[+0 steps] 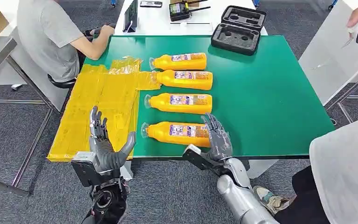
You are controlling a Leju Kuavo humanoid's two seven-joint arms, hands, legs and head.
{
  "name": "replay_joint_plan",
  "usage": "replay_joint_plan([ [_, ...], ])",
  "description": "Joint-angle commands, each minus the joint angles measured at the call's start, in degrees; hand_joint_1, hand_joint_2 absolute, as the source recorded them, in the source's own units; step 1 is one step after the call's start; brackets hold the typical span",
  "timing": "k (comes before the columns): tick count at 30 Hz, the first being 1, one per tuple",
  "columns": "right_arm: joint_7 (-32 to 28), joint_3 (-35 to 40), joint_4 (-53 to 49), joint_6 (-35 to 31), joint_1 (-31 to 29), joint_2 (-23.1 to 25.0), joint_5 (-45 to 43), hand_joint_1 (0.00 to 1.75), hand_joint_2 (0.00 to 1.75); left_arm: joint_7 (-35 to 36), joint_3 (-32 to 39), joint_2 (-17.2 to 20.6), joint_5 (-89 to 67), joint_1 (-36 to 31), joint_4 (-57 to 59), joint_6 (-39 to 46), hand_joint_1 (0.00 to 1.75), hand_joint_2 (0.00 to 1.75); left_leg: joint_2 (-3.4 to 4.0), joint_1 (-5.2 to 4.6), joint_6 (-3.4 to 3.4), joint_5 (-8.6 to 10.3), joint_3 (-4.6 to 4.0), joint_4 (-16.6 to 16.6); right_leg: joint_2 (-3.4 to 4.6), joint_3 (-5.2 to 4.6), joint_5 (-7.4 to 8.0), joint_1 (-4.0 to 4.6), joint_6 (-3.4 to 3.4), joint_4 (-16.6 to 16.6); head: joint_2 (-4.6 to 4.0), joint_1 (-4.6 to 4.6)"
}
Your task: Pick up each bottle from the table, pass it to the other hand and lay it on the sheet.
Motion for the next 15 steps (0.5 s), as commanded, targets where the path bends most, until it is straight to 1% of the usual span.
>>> replay_joint_plan([
  [1,2.0,4.2,9.2,-1.8,-6.1,0.4,4.3,0.00,1.75,0.2,1.2,-0.3,-1.2,-1.7,2.8,1.2,0.00,1.75,0.20,0.13,-0.16,-0.14,0.31,0.0,0.17,0.28,-0.06,0.14,-0.16,-0.1,0.00,0.00],
  [2,2.3,4.4,9.1,-1.7,-6.2,0.5,4.7,0.00,1.75,0.2,1.2,-0.2,-1.2,-1.7,2.8,1.4,0.00,1.75,0.03,0.06,-0.10,-0.05,0.16,0.0,0.01,0.16,-0.04,0.07,-0.10,0.0,0.00,0.02],
  [4,2.3,4.4,9.1,-1.7,-6.2,0.5,4.7,0.00,1.75,0.2,1.2,-0.2,-1.2,-1.7,2.8,1.4,0.00,1.75,0.06,0.12,-0.16,-0.12,0.30,0.0,0.04,0.30,-0.08,0.13,-0.17,-0.1,0.00,0.00],
  [7,2.0,3.8,8.5,-0.5,-6.3,0.7,3.7,0.00,1.75,0.2,1.1,0.1,-1.0,-1.5,3.0,1.7,0.00,1.75,0.06,0.05,-0.08,-0.04,0.13,0.0,0.04,0.10,-0.02,0.05,-0.08,0.0,0.00,0.00],
  [8,2.0,3.8,8.5,-0.5,-6.3,0.7,3.7,0.00,1.75,0.2,1.1,0.1,-1.0,-1.5,3.0,1.7,0.00,1.75,0.10,0.10,-0.13,-0.09,0.23,0.0,0.08,0.21,-0.04,0.10,-0.13,-0.1,0.00,0.00],
  [10,2.0,3.1,9.2,1.5,-7.4,0.7,2.7,0.00,1.75,0.2,1.0,0.3,-0.8,-1.6,2.9,1.6,0.00,1.75,0.06,0.04,-0.07,-0.04,0.11,0.0,0.04,0.09,-0.01,0.05,-0.07,0.0,0.00,0.00],
  [13,1.7,2.5,10.3,2.5,-8.2,0.8,2.0,0.00,1.75,0.2,0.8,0.3,-0.9,-2.0,3.3,1.4,0.00,1.75,0.14,0.11,-0.14,-0.11,0.22,0.1,0.11,0.21,-0.04,0.12,-0.14,0.0,0.00,0.00],
  [15,1.7,2.5,10.3,2.5,-8.2,0.8,2.0,0.00,1.75,0.2,0.8,0.3,-0.9,-2.0,3.3,1.4,0.00,1.75,0.03,0.01,-0.05,-0.02,0.08,0.0,0.02,0.06,-0.01,0.01,-0.05,0.0,0.00,0.00],
])
